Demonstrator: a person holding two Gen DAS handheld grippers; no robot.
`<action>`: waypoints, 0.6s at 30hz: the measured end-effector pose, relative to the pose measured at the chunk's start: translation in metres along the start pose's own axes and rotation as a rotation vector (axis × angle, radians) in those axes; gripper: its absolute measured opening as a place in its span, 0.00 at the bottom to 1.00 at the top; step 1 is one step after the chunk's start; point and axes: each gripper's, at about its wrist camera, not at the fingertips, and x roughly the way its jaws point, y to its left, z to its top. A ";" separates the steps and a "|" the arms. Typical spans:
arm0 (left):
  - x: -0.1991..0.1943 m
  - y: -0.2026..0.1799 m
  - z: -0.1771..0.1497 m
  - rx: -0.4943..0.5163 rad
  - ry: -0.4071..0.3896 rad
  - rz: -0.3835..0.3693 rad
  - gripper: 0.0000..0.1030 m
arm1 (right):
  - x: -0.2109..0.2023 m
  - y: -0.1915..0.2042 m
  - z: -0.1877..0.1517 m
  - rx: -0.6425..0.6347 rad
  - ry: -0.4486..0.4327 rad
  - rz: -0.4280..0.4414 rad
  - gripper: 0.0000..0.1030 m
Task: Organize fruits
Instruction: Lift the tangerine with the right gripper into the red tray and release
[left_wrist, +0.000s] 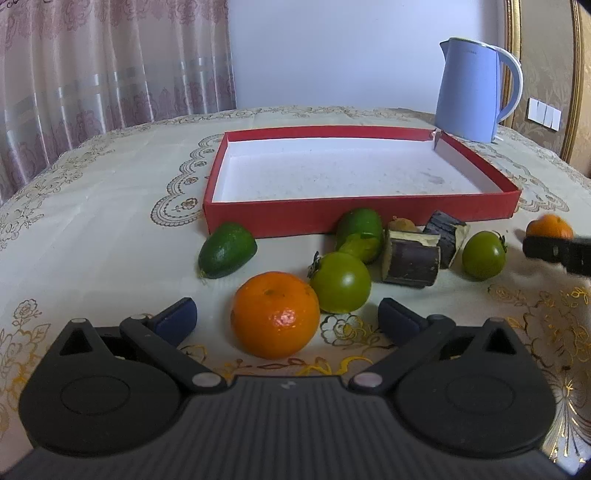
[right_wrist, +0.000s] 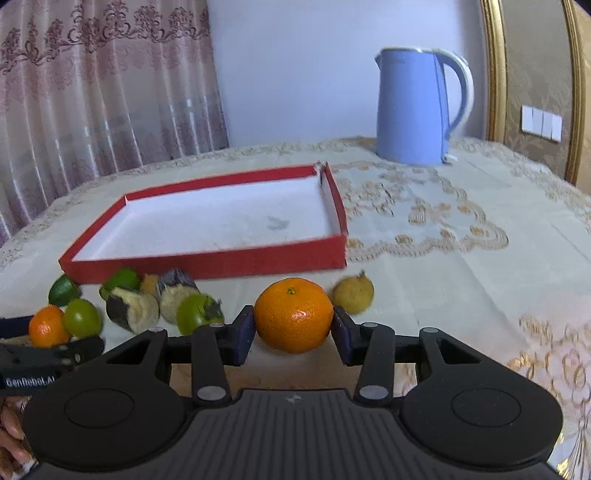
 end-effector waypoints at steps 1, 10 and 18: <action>0.000 0.000 0.000 0.000 0.000 -0.001 1.00 | 0.001 0.002 0.003 -0.008 -0.010 -0.001 0.42; 0.002 0.001 0.001 -0.005 0.001 -0.011 1.00 | 0.028 0.020 0.048 -0.071 -0.103 0.019 0.42; 0.003 0.001 0.001 -0.007 0.001 -0.015 1.00 | 0.095 0.033 0.078 -0.109 0.002 0.016 0.42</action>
